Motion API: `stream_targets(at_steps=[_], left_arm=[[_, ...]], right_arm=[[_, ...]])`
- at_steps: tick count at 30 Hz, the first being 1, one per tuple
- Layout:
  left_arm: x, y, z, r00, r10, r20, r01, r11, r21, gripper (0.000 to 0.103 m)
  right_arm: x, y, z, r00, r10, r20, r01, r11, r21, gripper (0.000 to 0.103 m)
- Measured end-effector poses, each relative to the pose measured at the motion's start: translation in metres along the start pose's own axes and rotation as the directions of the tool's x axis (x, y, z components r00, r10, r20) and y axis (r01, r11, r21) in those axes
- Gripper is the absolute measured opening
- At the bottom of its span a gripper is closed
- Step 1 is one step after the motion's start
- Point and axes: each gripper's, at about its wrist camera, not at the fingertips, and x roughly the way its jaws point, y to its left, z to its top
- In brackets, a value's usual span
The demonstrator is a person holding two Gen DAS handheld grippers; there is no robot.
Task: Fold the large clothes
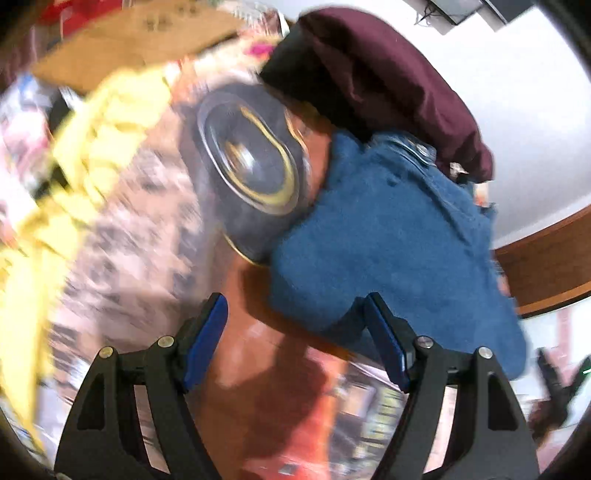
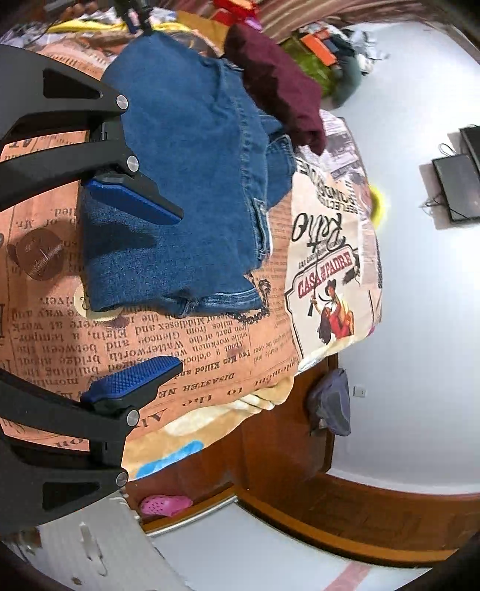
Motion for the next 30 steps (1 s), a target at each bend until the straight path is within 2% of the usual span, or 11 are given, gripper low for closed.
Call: stream_targets(at_steps=[3,6,8,14,16,18,20,22,24,27,30], left_arm=[[0.015,0.003,-0.005,0.979,-0.186,-0.081,0.179,0.981,-0.077,0.075],[0.026,0.001,-0.006,0.954,-0.278,-0.111,0.265,0.957,-0.12,0.072],[0.032,-0.004,-0.004,0.947,-0.297,-0.121,0.282,0.951,-0.129,0.072],[0.055,-0.029,0.009,0.971,-0.222,-0.083,0.217,0.974,-0.069,0.072],[0.059,-0.04,0.014,0.982,-0.181,-0.049,0.18,0.983,-0.033,0.072],[0.059,-0.052,0.014,0.992,-0.122,-0.013,0.122,0.993,-0.005,0.071],[0.058,-0.061,0.015,0.998,-0.053,0.035,0.053,0.999,0.011,0.063],[0.047,-0.078,0.011,0.989,0.063,0.131,-0.073,0.995,0.072,0.042],[0.034,-0.1,0.005,0.968,0.12,0.219,-0.156,0.976,0.155,0.038],[0.015,-0.118,-0.002,0.946,0.124,0.298,-0.192,0.958,0.211,0.033],[-0.01,-0.123,-0.005,0.947,0.072,0.312,-0.152,0.959,0.24,0.03]], right_arm=[[0.001,0.001,-0.002,1.0,0.023,0.002,-0.023,1.0,0.021,0.07],[0.004,0.004,-0.005,0.999,0.049,-0.01,-0.049,0.998,0.027,0.07],[0.008,0.01,-0.007,0.998,0.062,-0.02,-0.062,0.998,0.02,0.07],[0.014,0.028,-0.009,0.995,0.089,-0.042,-0.089,0.996,-0.014,0.07],[0.017,0.034,-0.01,0.995,0.081,-0.049,-0.083,0.996,-0.029,0.075],[0.018,0.04,-0.01,0.997,0.062,-0.048,-0.064,0.997,-0.043,0.078],[0.018,0.044,-0.009,0.998,0.049,-0.043,-0.051,0.997,-0.053,0.079],[0.015,0.048,-0.008,0.999,0.039,-0.035,-0.041,0.997,-0.066,0.079],[0.009,0.048,-0.006,0.999,0.041,-0.017,-0.042,0.997,-0.066,0.079],[-0.003,0.043,0.0,0.997,0.068,0.03,-0.067,0.997,-0.031,0.079],[-0.012,0.043,0.011,0.991,0.122,0.061,-0.123,0.992,0.007,0.079]])
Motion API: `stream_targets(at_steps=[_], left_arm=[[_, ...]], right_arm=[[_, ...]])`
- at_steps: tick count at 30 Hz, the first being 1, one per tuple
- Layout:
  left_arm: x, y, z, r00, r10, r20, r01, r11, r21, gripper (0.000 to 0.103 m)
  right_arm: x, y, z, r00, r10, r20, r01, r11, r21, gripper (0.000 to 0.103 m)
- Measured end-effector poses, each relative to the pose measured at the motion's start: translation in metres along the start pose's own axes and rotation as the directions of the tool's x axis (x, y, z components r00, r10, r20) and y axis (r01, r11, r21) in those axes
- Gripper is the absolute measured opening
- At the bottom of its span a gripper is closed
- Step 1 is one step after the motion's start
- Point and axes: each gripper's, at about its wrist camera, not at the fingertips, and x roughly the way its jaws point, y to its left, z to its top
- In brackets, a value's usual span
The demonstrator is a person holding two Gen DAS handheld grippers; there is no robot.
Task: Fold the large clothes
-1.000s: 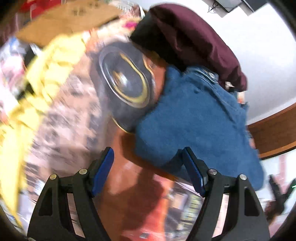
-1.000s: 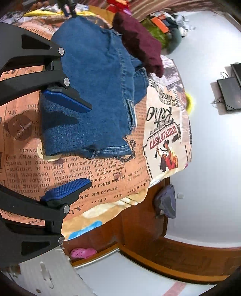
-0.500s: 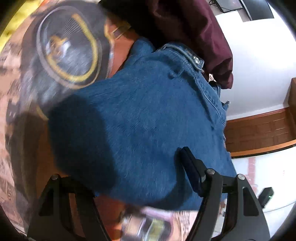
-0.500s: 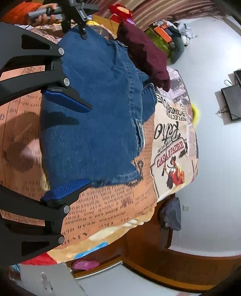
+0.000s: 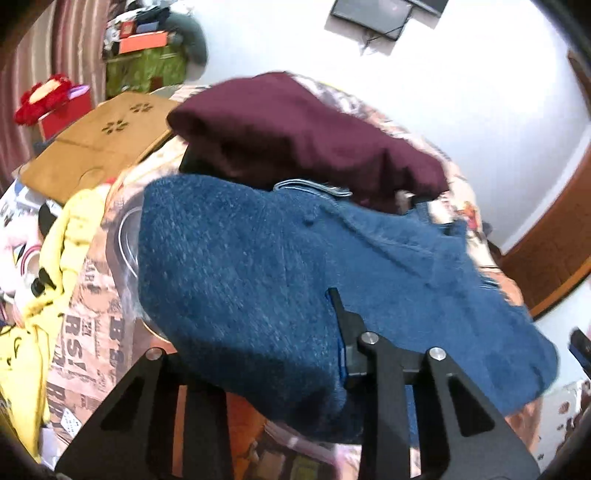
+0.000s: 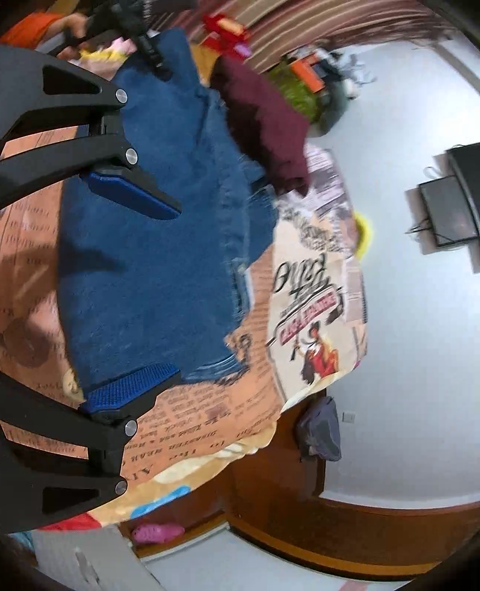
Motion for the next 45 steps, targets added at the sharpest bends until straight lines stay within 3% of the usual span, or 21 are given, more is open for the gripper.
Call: stream_targets(at_steps=[4,7,10,14,16,17,21,24,25,26,31,34,39,45], left_arm=[[-0.039,0.008,0.001,0.997,-0.066,0.03,0.066,0.998,-0.007,0.028],[-0.071,0.014,-0.004,0.996,-0.056,0.072,0.055,0.998,0.014,0.027],[-0.095,0.014,-0.004,0.992,-0.026,0.12,0.021,0.999,0.042,0.027],[-0.12,0.017,0.007,0.982,0.008,0.188,-0.023,0.996,0.081,0.025],[-0.124,0.013,0.014,0.978,0.011,0.208,-0.03,0.995,0.091,0.025],[-0.125,0.011,0.018,0.977,0.002,0.213,-0.023,0.995,0.096,0.024],[-0.123,-0.009,0.026,0.971,0.003,0.24,-0.042,0.987,0.157,0.024],[-0.122,-0.033,0.028,0.965,-0.013,0.261,-0.045,0.976,0.214,0.024],[-0.122,-0.042,0.028,0.964,-0.027,0.263,-0.036,0.972,0.231,0.024],[-0.121,-0.051,0.029,0.964,-0.04,0.264,-0.027,0.968,0.249,0.024],[-0.114,-0.099,0.029,0.961,-0.129,0.244,0.049,0.949,0.31,0.023],[-0.106,-0.137,0.023,0.957,-0.206,0.204,0.122,0.924,0.361,0.023],[-0.077,-0.199,-0.006,0.958,-0.268,0.098,0.196,0.868,0.457,0.023],[-0.019,-0.242,-0.06,0.959,-0.232,-0.163,0.283,0.803,0.524,0.027]], right_arm=[[0.002,0.025,0.008,0.998,0.065,0.001,-0.065,0.996,-0.059,0.079],[0.014,0.06,0.005,0.994,0.104,-0.03,-0.108,0.981,-0.162,0.079],[0.037,0.098,-0.007,0.983,0.142,-0.115,-0.167,0.955,-0.246,0.079],[0.075,0.146,-0.031,0.939,0.209,-0.274,-0.291,0.907,-0.305,0.079],[0.093,0.165,-0.046,0.9,0.245,-0.36,-0.359,0.885,-0.297,0.079],[0.104,0.172,-0.055,0.871,0.27,-0.411,-0.401,0.874,-0.275,0.078],[0.119,0.181,-0.065,0.864,0.28,-0.418,-0.4,0.886,-0.234,0.079],[0.12,0.169,-0.054,0.827,0.336,-0.45,-0.445,0.881,-0.161,0.076],[0.118,0.161,-0.049,0.824,0.349,-0.445,-0.448,0.884,-0.136,0.076],[0.114,0.15,-0.044,0.833,0.354,-0.425,-0.437,0.892,-0.114,0.076],[0.072,0.086,-0.017,0.939,0.247,-0.241,-0.282,0.951,-0.124,0.076],[0.043,0.045,-0.009,0.974,0.175,-0.143,-0.189,0.977,-0.094,0.076],[0.008,-0.005,-0.005,0.998,0.047,-0.046,-0.049,0.998,-0.042,0.076],[-0.004,-0.039,-0.008,0.998,-0.058,-0.021,0.057,0.998,-0.031,0.076]])
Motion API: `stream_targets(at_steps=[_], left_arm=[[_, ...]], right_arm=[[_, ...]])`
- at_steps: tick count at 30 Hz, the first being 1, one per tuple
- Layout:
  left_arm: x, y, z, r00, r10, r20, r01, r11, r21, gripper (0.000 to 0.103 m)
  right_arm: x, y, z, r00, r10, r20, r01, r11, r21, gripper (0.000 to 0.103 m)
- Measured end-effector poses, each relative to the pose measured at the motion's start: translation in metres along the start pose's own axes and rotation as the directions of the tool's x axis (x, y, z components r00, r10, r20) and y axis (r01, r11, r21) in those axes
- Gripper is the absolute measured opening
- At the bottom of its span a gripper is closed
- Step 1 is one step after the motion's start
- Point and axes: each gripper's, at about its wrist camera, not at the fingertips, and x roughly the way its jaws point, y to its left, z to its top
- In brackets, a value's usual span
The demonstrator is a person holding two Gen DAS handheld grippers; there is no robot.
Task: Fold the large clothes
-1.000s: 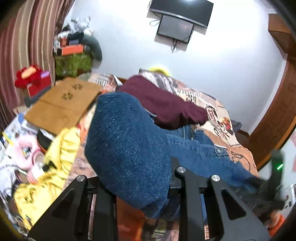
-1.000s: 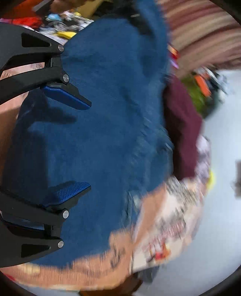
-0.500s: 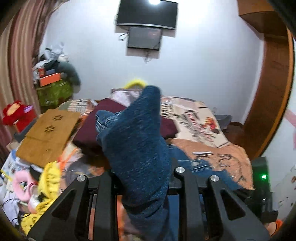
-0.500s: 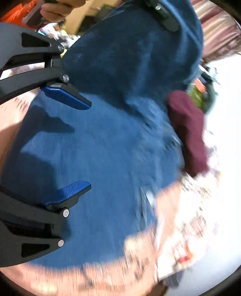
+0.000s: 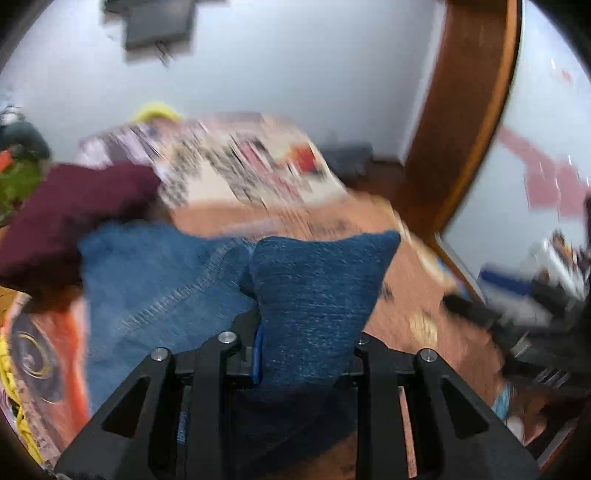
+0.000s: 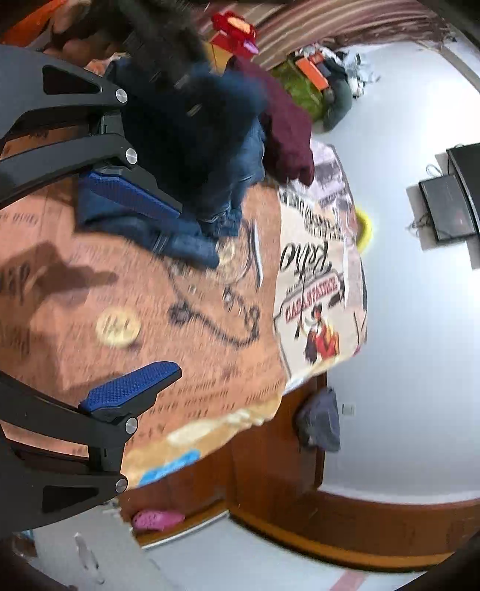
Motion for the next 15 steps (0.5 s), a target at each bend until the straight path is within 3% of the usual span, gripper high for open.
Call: stream_targets(at_steps=[3,5,7,11,15], left_arm=[[0.016,-0.01,-0.015,0.996,-0.001,-0.089,0.007,0.997,0.07,0.042],[0.014,-0.013,-0.02,0.995,-0.012,-0.1,0.023,0.993,0.112,0.048],[0.008,-0.013,-0.019,0.993,-0.038,-0.11,0.053,0.99,0.133,0.059],[-0.015,-0.012,-0.026,0.992,-0.064,-0.107,0.08,0.985,0.151,0.061],[-0.047,0.0,-0.019,0.999,-0.046,-0.027,0.049,0.984,0.168,0.063]], right_arm=[[-0.008,-0.01,-0.008,1.0,-0.016,-0.011,0.016,1.0,0.016,0.076],[-0.014,-0.013,-0.011,1.0,-0.015,-0.017,0.015,1.0,0.018,0.076],[-0.019,-0.011,-0.012,1.0,-0.018,-0.016,0.018,1.0,0.003,0.076],[-0.031,-0.001,-0.013,1.0,-0.001,0.005,0.001,0.999,-0.033,0.076],[-0.036,0.015,-0.008,0.998,0.042,0.038,-0.04,0.997,-0.069,0.076]])
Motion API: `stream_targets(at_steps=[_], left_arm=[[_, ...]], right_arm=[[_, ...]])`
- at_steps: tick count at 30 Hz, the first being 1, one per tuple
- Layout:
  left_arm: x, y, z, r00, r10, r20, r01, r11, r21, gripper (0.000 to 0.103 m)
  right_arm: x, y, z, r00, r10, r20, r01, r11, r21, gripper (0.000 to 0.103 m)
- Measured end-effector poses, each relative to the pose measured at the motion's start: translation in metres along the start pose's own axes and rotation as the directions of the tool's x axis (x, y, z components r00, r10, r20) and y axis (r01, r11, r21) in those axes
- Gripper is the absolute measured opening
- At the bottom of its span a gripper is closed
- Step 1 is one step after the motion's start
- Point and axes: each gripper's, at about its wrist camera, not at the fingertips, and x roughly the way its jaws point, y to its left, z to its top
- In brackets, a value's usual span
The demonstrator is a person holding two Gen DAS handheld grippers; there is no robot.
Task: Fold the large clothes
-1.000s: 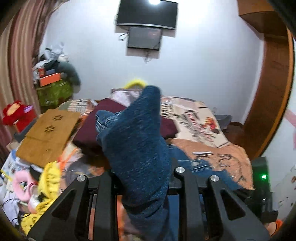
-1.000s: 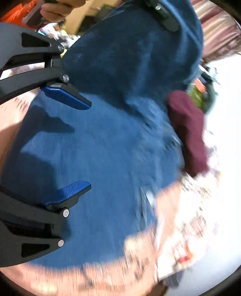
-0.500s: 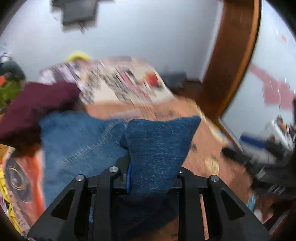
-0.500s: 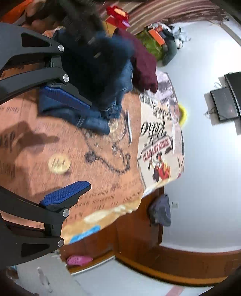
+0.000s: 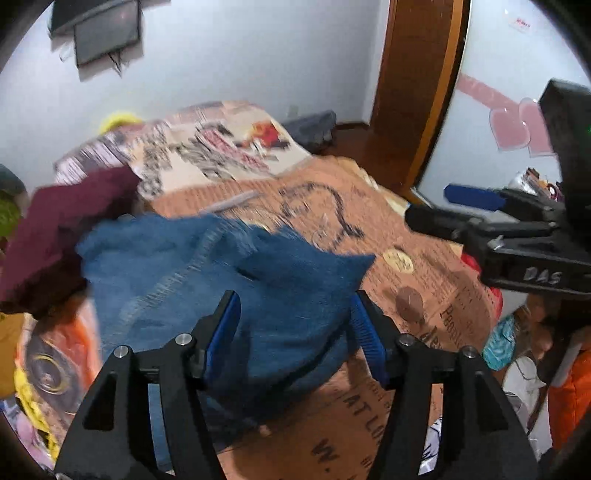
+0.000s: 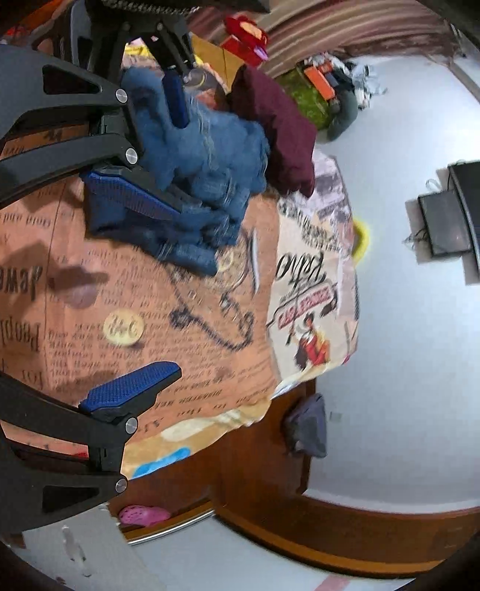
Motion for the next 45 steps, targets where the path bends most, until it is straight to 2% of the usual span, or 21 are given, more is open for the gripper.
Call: stream_targets(at_steps=[3,4,6,8,9,11,14,18,21,24,27,32,34,38,42,45], left_arm=[[-0.028,0.019,0.005,0.995,0.06,0.077,-0.06,0.998,-0.001,0.072],[-0.036,0.028,0.007,0.992,0.081,0.1,-0.08,0.997,-0.007,0.073],[-0.05,0.046,0.01,0.982,0.13,0.134,-0.128,0.992,-0.024,0.074],[-0.063,0.067,0.013,0.969,0.195,0.154,-0.191,0.981,-0.038,0.081],[-0.067,0.076,0.014,0.963,0.217,0.16,-0.213,0.976,-0.044,0.086],[-0.076,0.098,0.011,0.952,0.259,0.166,-0.253,0.966,-0.057,0.087],[-0.073,0.125,0.004,0.953,0.279,0.116,-0.273,0.959,-0.071,0.088],[-0.043,0.16,-0.021,0.973,0.228,-0.032,-0.23,0.966,-0.121,0.088],[-0.016,0.17,-0.042,0.979,0.166,-0.119,-0.185,0.969,-0.166,0.088],[0.003,0.165,-0.057,0.98,0.11,-0.167,-0.144,0.967,-0.211,0.088],[0.017,0.159,-0.063,0.981,0.07,-0.18,-0.113,0.964,-0.239,0.088],[0.03,0.147,-0.063,0.985,0.04,-0.169,-0.086,0.957,-0.276,0.088],[0.036,0.144,-0.064,0.985,0.004,-0.171,-0.058,0.949,-0.31,0.088],[0.037,0.147,-0.064,0.986,-0.006,-0.168,-0.051,0.942,-0.332,0.088],[0.036,0.149,-0.062,0.985,-0.008,-0.172,-0.05,0.943,-0.329,0.088],[0.039,0.152,-0.059,0.984,-0.021,-0.177,-0.041,0.938,-0.343,0.089]], right_arm=[[0.0,0.018,0.007,0.999,0.045,0.016,-0.045,0.999,-0.029,0.076],[0.001,0.024,0.01,0.998,0.062,0.017,-0.061,0.997,-0.04,0.076],[0.003,0.037,0.014,0.996,0.083,0.019,-0.082,0.995,-0.062,0.076],[0.006,0.05,0.018,0.995,0.101,0.022,-0.099,0.991,-0.088,0.076],[0.008,0.056,0.02,0.993,0.114,0.02,-0.112,0.988,-0.103,0.076],[0.013,0.067,0.022,0.991,0.136,0.015,-0.133,0.982,-0.131,0.076],[0.025,0.079,0.022,0.991,0.136,-0.008,-0.135,0.977,-0.163,0.076],[0.052,0.081,0.016,0.99,0.113,-0.083,-0.125,0.977,-0.17,0.076],[0.067,0.072,0.009,0.985,0.086,-0.148,-0.107,0.984,-0.141,0.076],[0.08,0.055,0.0,0.974,0.087,-0.211,-0.108,0.99,-0.09,0.076],[0.083,0.041,-0.008,0.961,0.137,-0.241,-0.148,0.989,-0.03,0.077],[0.086,0.04,-0.021,0.966,0.114,-0.234,-0.134,0.988,-0.074,0.081],[0.09,0.036,-0.024,0.962,0.126,-0.243,-0.143,0.988,-0.053,0.082],[0.089,0.032,-0.021,0.953,0.147,-0.265,-0.153,0.988,-0.001,0.082],[0.084,0.044,-0.011,0.958,0.11,-0.265,-0.129,0.99,-0.054,0.082],[0.083,0.055,-0.001,0.957,0.134,-0.257,-0.164,0.982,-0.097,0.084]])
